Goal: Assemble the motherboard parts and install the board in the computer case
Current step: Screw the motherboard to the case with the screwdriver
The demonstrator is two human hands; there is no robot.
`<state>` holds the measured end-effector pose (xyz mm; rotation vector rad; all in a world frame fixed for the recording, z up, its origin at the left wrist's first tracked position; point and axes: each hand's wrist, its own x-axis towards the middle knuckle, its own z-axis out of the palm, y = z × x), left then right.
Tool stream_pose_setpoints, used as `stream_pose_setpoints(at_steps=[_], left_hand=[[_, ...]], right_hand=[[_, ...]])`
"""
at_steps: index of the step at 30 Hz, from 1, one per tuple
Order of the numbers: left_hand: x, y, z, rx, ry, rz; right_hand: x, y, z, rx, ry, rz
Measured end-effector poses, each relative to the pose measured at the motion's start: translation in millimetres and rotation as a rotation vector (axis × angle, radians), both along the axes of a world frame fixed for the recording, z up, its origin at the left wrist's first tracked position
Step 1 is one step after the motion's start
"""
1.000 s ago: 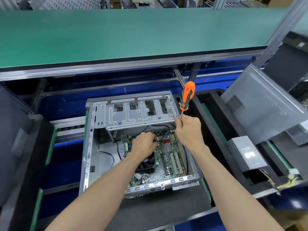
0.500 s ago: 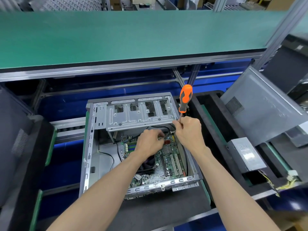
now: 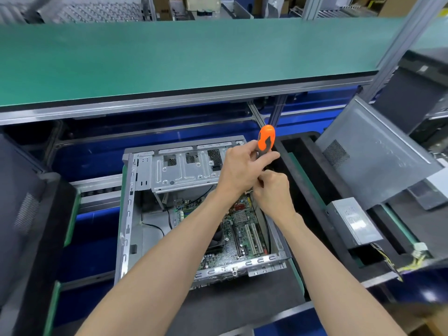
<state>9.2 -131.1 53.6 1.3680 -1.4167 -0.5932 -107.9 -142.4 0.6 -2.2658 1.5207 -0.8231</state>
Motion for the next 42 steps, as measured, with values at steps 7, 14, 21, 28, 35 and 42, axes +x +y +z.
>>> stream_pose_setpoints(at_steps=[7,14,21,28,35,42], left_hand=[[18,-9,13,0.134,0.019,-0.197],[16,-8,-3,0.105,-0.01,-0.108],[21,-22,9,0.162,-0.285,-0.194],[18,-24,12,0.137,-0.308,-0.254],[23,-17,13,0.105,-0.316,-0.271],[19,4,-40,0.248,-0.352,-0.186]], right_hand=[[-2,-3,16,0.049,-0.21,0.084],[5,-1,11,-0.04,-0.179,0.021],[1,-3,17,0.007,-0.188,0.076],[-12,11,33,-0.21,-0.448,0.005],[3,-2,71,-0.168,-0.478,0.157],[16,-4,69,-0.198,-0.368,0.154]])
